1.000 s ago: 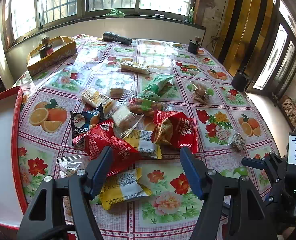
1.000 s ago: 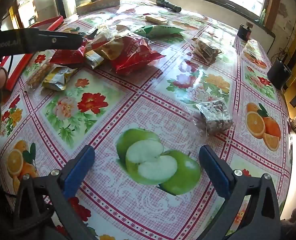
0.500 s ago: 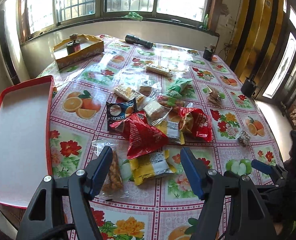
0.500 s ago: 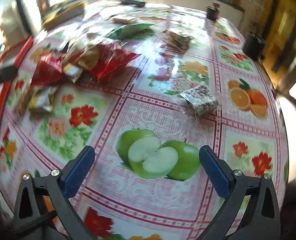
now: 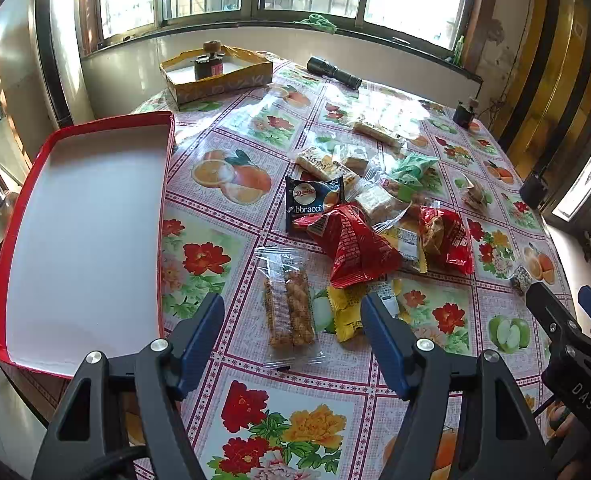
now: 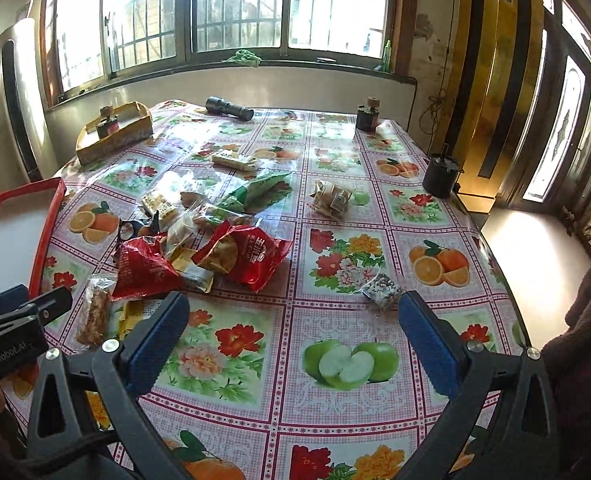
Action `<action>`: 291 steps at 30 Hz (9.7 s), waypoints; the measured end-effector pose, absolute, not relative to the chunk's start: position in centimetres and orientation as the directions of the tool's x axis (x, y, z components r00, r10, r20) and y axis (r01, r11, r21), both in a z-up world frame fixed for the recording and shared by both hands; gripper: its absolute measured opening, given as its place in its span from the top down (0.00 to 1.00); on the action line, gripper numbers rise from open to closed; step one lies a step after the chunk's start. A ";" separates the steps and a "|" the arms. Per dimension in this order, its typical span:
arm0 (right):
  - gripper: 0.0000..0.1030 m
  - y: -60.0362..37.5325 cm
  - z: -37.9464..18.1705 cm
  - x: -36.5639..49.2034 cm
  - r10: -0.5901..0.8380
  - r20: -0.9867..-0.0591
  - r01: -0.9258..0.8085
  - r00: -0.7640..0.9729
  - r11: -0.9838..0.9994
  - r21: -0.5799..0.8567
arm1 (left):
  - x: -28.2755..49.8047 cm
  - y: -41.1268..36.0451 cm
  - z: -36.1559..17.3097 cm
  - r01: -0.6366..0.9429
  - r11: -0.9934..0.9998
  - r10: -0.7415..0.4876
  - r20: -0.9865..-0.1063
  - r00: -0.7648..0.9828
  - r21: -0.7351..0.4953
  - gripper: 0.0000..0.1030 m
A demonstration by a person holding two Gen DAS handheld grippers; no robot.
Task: Organize snacks
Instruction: 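Move both tools toward the snack pile beside the red tray, then grasp the clear twisted-pastry bag with the left tool while the right tool grasps the red chip bag, then carry both bags over the red tray and open both tools to drop them, then move both tools back over the snack pile, then grasp the red chip bag with the left tool while the right tool grasps the clear nut bag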
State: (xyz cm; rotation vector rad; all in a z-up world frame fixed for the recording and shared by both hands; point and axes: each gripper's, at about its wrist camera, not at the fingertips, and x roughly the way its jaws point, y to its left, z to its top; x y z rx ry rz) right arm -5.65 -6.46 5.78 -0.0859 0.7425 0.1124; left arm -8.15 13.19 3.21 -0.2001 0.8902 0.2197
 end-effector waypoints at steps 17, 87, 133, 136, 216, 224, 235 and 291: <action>0.00 -6.5 4.3 -4.9 0.075 -0.723 -0.106 0.687 0.994 0.002 | -7.8 12.5 2.7 -0.249 0.966 0.100 -0.791 0.603 -0.068 0.31; 0.39 -2.6 -3.1 7.7 0.445 -0.842 -0.670 0.306 0.729 0.142 | -2.1 14.4 -2.7 -0.181 0.984 0.080 -0.894 0.441 -0.001 0.67; 0.49 -0.6 3.4 -5.1 0.625 -0.707 -0.628 0.329 0.705 0.330 | -8.9 16.8 3.6 -0.366 0.924 0.309 -0.775 0.552 0.108 0.67; 0.49 0.1 3.4 -5.2 0.628 -0.709 -0.635 0.322 0.698 0.330 | -9.1 17.3 3.6 -0.373 0.922 0.311 -0.775 0.551 0.104 0.67; 0.17 11.3 2.2 -4.9 0.736 -0.661 -0.753 0.149 0.518 0.407 | -11.5 26.1 4.6 -0.550 0.830 0.411 -0.769 0.489 0.093 0.32; 0.15 6.2 1.7 -4.0 0.686 -0.687 -0.693 0.239 0.616 0.374 | -10.0 22.9 4.5 -0.475 0.874 0.365 -0.782 0.504 0.102 0.31; 0.14 -1.5 0.2 -2.2 0.610 -0.721 -0.565 0.329 0.739 0.367 | -7.0 17.9 3.4 -0.352 0.934 0.246 -0.829 0.503 0.063 0.31; 0.75 -14.1 -1.5 3.9 0.378 -0.809 -0.409 0.451 0.893 0.189 | 3.4 13.1 -0.6 -0.201 0.957 -0.099 -0.889 0.446 -0.208 0.64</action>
